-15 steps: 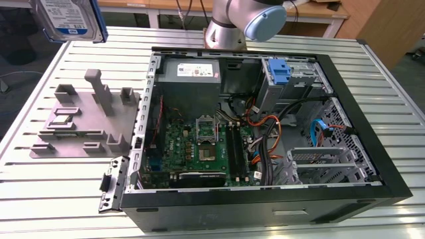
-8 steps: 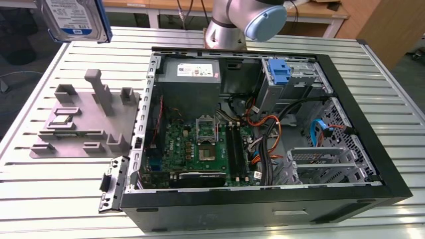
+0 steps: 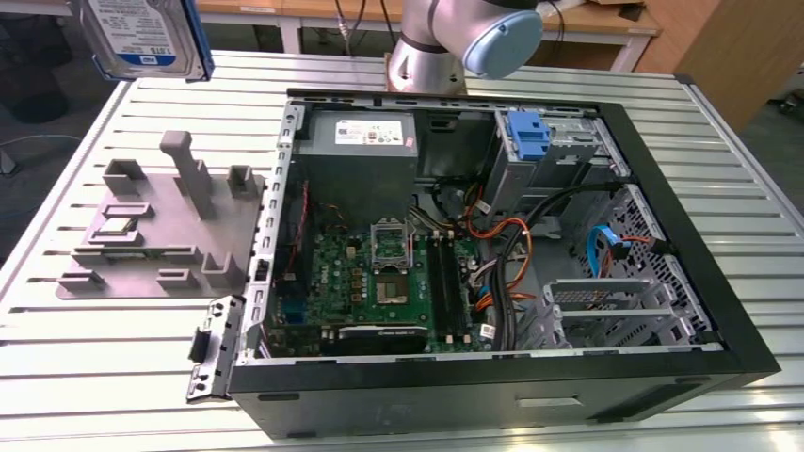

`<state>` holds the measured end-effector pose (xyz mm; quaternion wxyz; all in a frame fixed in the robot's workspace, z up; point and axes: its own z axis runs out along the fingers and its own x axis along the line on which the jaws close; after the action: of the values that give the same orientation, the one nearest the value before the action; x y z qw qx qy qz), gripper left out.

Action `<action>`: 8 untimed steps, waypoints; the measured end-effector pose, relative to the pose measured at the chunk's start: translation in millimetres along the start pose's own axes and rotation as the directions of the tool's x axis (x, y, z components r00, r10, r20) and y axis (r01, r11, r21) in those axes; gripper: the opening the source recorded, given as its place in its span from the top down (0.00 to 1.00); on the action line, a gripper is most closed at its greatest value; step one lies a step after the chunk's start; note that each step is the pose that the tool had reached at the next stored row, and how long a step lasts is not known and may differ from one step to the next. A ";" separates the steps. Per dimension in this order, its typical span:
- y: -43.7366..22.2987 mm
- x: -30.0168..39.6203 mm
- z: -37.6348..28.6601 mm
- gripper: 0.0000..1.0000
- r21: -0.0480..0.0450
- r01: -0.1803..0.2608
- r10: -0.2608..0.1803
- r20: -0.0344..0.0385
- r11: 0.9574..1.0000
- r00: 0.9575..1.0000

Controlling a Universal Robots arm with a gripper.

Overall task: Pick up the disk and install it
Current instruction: 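Pick up the disk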

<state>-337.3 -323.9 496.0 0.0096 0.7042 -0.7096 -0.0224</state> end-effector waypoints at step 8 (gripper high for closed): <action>-0.2 8.8 0.0 0.65 0.000 0.000 0.000 0.000 1.000 1.000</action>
<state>-337.2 -332.7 495.9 0.0096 0.7041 -0.7097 -0.0223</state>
